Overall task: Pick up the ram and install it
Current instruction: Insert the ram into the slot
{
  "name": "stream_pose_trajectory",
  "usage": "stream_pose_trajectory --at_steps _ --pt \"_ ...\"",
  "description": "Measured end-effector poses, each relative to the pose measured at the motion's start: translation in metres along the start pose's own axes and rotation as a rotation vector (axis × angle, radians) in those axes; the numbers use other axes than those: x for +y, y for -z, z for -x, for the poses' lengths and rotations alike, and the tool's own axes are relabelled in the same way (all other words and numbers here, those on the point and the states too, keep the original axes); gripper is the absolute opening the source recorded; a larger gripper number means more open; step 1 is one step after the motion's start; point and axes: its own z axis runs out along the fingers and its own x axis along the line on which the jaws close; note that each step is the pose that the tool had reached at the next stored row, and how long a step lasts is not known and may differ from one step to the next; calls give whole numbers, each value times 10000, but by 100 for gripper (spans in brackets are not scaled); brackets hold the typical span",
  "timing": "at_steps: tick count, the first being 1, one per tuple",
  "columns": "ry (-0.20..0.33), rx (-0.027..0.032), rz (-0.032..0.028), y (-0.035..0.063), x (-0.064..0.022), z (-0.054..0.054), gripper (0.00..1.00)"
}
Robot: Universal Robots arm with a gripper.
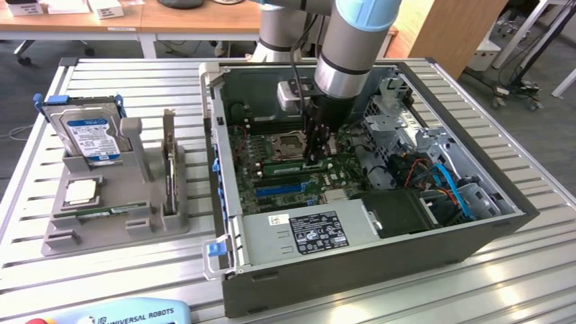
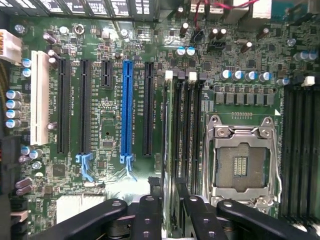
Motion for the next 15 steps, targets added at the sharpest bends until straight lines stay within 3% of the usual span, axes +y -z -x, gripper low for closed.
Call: stream_pose_trajectory --at_steps 15 --pt "0 0 0 299 10 11 25"
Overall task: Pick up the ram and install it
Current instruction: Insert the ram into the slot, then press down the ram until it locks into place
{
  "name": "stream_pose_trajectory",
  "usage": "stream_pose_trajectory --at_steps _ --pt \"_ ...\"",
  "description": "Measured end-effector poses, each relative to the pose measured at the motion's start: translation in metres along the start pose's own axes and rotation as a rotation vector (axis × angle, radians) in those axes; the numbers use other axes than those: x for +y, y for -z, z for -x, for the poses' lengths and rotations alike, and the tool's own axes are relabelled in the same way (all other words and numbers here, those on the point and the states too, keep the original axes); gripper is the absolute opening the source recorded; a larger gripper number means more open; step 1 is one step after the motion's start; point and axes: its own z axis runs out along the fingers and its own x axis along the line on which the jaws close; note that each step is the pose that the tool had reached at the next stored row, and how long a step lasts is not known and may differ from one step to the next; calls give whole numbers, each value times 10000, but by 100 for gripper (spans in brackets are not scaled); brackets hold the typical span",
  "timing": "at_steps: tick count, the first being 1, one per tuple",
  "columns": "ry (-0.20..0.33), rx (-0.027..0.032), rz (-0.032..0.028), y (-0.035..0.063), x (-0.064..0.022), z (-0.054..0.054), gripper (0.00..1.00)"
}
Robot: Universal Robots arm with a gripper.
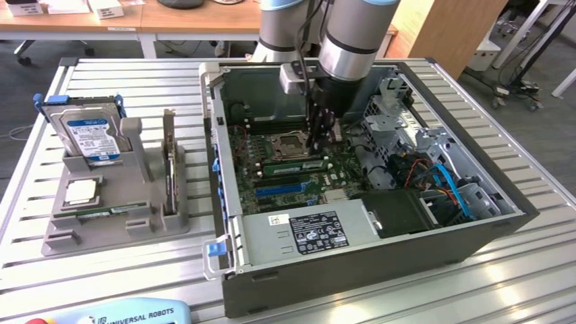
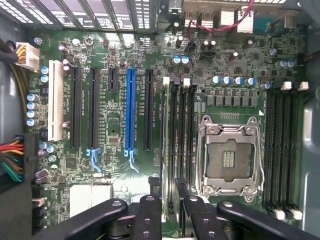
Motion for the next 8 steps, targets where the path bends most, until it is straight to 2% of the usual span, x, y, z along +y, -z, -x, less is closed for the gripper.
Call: stream_pose_trajectory --at_steps 8 --pt "0 0 0 31 1 1 25"
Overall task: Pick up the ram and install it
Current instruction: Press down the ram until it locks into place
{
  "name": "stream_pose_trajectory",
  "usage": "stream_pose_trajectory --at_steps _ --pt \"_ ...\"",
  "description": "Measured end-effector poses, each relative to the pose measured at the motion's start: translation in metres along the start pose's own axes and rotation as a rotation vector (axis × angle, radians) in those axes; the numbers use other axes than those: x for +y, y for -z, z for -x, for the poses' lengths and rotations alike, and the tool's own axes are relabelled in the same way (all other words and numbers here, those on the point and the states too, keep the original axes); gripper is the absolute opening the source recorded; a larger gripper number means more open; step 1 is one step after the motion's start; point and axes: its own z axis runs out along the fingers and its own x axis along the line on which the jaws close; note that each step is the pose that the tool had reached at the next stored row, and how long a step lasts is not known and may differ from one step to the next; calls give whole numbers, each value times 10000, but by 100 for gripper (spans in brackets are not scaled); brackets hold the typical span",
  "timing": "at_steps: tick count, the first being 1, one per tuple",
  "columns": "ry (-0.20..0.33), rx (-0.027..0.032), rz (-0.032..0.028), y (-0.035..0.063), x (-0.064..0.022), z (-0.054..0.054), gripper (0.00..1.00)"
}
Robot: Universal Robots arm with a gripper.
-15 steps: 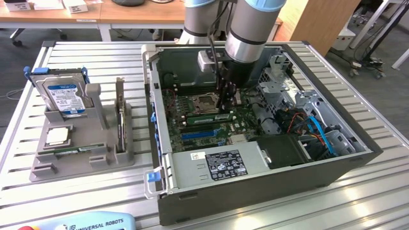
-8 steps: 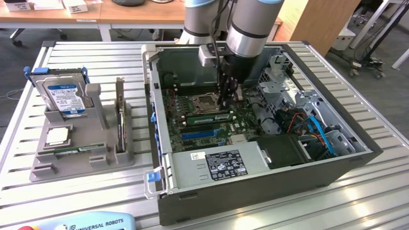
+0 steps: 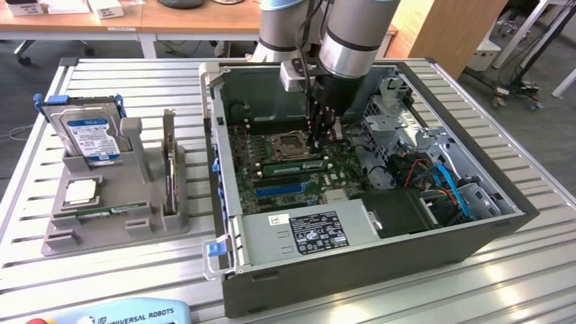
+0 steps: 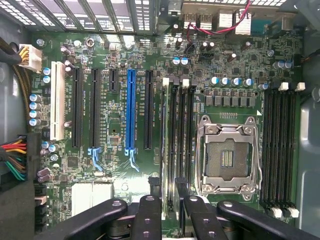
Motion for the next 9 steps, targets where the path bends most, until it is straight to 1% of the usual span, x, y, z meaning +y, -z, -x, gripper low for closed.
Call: stream_pose_trajectory --at_steps 8,9 --pt "-1 0 0 0 0 0 25" --pt "0 0 0 0 0 0 24"
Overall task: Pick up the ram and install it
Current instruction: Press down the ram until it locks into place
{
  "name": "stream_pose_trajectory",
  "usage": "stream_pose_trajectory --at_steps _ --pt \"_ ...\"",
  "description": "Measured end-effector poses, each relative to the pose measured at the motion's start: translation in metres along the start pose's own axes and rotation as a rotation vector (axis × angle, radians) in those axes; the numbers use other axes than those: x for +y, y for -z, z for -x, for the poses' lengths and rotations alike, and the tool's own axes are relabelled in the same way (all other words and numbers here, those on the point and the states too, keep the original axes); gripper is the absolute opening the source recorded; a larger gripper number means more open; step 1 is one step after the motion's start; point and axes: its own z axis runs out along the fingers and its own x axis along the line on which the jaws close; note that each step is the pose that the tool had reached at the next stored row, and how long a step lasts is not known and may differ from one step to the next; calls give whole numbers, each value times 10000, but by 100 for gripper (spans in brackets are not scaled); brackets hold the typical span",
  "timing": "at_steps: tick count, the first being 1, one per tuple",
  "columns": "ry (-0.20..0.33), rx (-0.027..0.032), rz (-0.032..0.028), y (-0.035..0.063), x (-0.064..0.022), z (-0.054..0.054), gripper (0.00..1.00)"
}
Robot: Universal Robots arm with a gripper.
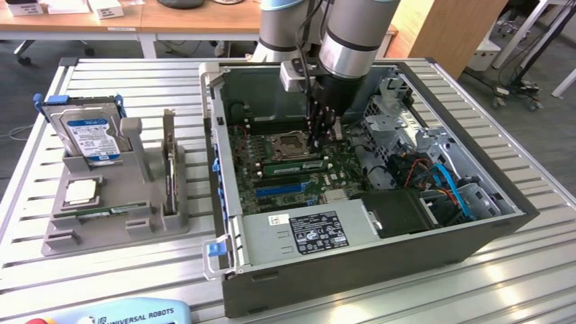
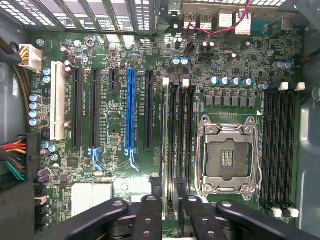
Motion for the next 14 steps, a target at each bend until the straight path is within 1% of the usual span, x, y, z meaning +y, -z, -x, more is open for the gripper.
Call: stream_pose_trajectory --at_steps 1,3,11,14 --pt "0 0 -1 0 0 0 24" --pt "0 0 0 0 0 0 11" --pt "2 1 1 0 -3 0 10" --pt "0 2 1 2 -45 -1 10"
